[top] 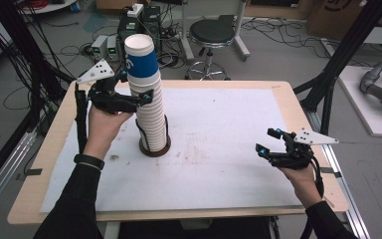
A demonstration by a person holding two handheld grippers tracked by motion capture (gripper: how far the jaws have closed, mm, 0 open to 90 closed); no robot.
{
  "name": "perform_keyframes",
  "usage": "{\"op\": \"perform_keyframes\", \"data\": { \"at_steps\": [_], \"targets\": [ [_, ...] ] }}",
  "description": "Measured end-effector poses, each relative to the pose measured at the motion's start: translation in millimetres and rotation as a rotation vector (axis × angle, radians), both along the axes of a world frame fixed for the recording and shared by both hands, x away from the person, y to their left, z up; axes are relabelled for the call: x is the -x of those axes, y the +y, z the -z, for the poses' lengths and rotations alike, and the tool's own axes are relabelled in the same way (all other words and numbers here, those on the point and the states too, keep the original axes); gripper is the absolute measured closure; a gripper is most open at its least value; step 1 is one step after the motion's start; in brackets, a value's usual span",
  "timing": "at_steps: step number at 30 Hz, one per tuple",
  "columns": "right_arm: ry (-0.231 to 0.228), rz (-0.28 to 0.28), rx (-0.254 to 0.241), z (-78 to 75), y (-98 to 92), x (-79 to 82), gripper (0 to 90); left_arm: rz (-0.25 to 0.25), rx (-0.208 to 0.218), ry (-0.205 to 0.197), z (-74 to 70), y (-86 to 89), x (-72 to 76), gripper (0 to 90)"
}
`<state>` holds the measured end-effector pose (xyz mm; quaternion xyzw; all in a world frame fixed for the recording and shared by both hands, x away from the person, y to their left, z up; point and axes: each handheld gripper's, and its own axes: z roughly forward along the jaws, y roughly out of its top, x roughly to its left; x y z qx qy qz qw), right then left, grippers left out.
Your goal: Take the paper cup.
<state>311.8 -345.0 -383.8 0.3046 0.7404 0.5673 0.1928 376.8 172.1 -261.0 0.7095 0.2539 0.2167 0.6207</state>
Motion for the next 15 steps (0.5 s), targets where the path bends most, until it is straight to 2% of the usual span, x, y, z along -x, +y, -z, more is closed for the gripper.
{"op": "perform_keyframes", "data": {
  "at_steps": [3, 7, 10, 14, 15],
  "targets": [
    [-0.023, 0.001, -0.005, -4.2, 2.7, 1.4, 19.5, -0.008, -0.004, 0.001, 0.2, -1.2, -2.2, 7.2],
    [-0.018, -0.014, 0.004, -11.1, 5.2, 0.4, 19.5, -0.011, -0.009, 0.000, -0.3, -1.9, -3.2, 7.3],
    [-0.042, -0.035, 0.007, -24.0, 7.8, 0.8, 19.5, -0.008, -0.012, 0.000, -0.9, -2.3, -3.7, 11.2],
    [-0.053, -0.058, 0.020, -39.4, 11.8, -3.0, 19.5, -0.006, -0.009, 0.000, -0.7, -2.5, -4.1, 11.5],
    [-0.053, -0.058, 0.020, -39.4, 11.8, -3.0, 19.5, -0.007, -0.009, 0.001, -0.7, -2.5, -4.1, 11.5]
  ]
}}
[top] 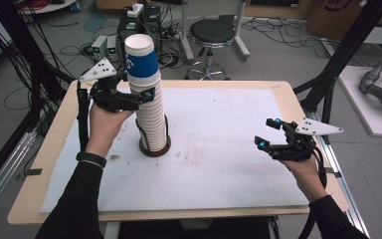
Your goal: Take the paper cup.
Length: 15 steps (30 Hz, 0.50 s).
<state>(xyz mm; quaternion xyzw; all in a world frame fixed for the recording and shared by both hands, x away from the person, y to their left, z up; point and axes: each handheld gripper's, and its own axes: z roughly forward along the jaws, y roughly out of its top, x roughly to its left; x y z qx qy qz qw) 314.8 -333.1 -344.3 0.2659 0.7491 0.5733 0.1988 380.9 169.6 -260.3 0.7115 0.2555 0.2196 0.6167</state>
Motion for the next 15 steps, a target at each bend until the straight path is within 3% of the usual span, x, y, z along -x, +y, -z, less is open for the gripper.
{"op": "perform_keyframes", "data": {
  "at_steps": [1, 5, 6, 15],
  "targets": [
    [-0.003, -0.016, 0.015, -11.2, 3.5, -4.0, 19.5, -0.001, 0.001, 0.000, -0.1, 0.0, 0.1, 11.7],
    [-0.018, -0.036, 0.016, -25.9, 8.9, -9.9, 19.5, -0.002, 0.001, 0.000, 0.1, 0.0, 0.1, 11.7],
    [-0.030, -0.054, 0.019, -37.6, 14.6, -15.0, 19.5, -0.002, 0.002, 0.000, 0.1, -0.1, 0.1, 11.8],
    [-0.060, -0.128, 0.023, -70.8, 41.9, -34.8, 19.5, -0.001, 0.001, -0.002, 0.2, -0.1, -0.1, 11.9]
  ]
}}
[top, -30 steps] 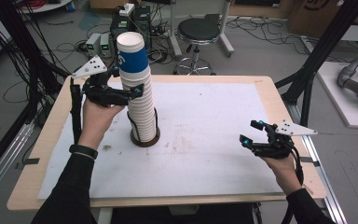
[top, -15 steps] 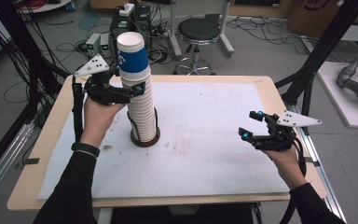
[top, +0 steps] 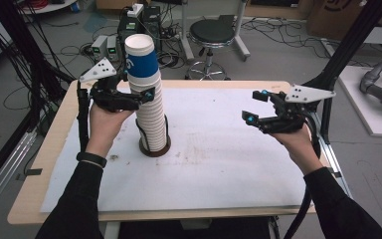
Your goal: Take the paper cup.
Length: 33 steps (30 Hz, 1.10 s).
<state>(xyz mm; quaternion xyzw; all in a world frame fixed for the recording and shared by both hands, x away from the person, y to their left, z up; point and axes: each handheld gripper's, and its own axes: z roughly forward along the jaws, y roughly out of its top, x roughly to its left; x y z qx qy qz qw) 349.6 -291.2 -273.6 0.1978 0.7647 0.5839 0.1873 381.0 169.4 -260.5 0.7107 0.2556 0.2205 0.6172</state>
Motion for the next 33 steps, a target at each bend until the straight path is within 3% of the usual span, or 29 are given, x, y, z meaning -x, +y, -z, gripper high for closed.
{"op": "perform_keyframes", "data": {
  "at_steps": [3, 15, 28, 33],
  "targets": [
    [-0.008, -0.038, -0.002, -17.7, 17.7, -10.1, 19.5, 0.001, -0.001, 0.000, 0.0, 0.1, 0.0, 11.9],
    [-0.046, -0.123, 0.014, -63.0, 69.5, -26.9, 19.5, 0.000, 0.000, -0.001, 0.2, -0.3, -0.1, 11.9],
    [-0.049, -0.173, -0.003, -90.6, 113.7, -45.8, 19.5, -0.002, 0.008, -0.002, 0.8, -0.5, -1.0, 11.9],
    [-0.047, -0.200, 0.006, -102.3, 139.9, -50.7, 19.5, -0.001, 0.007, -0.003, 0.8, -0.4, -1.0, 11.9]
  ]
}}
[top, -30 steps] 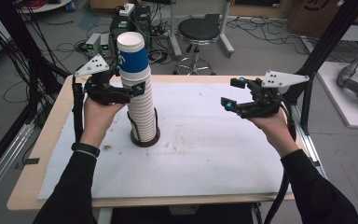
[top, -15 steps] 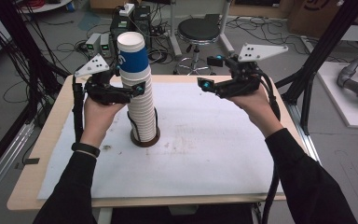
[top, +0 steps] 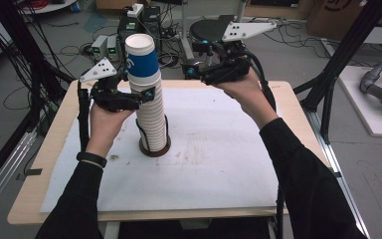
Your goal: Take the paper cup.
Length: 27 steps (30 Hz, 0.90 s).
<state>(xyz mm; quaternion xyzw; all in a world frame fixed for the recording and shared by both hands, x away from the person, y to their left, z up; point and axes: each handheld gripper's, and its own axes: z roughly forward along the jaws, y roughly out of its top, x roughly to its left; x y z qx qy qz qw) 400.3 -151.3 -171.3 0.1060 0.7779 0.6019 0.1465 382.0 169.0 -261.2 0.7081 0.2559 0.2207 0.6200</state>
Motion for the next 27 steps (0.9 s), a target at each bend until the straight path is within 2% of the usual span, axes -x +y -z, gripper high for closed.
{"op": "perform_keyframes", "data": {
  "at_steps": [10, 16, 24, 27],
  "targets": [
    [0.013, -0.035, -0.009, -14.0, 43.2, -5.9, 19.5, 0.002, 0.000, 0.000, 0.0, 0.5, 0.2, 12.0],
    [0.021, -0.043, -0.006, -19.2, 58.1, -8.4, 19.5, 0.002, 0.001, -0.001, 0.1, 0.4, 0.2, 12.0],
    [0.057, -0.030, -0.027, -24.7, 80.2, -14.5, 19.8, 0.001, 0.002, -0.003, 0.4, -0.2, 0.6, 12.0],
    [0.065, -0.029, -0.033, -24.1, 86.4, -15.8, 25.3, 0.003, -0.002, -0.005, 0.2, -0.2, 0.7, 12.0]
  ]
}}
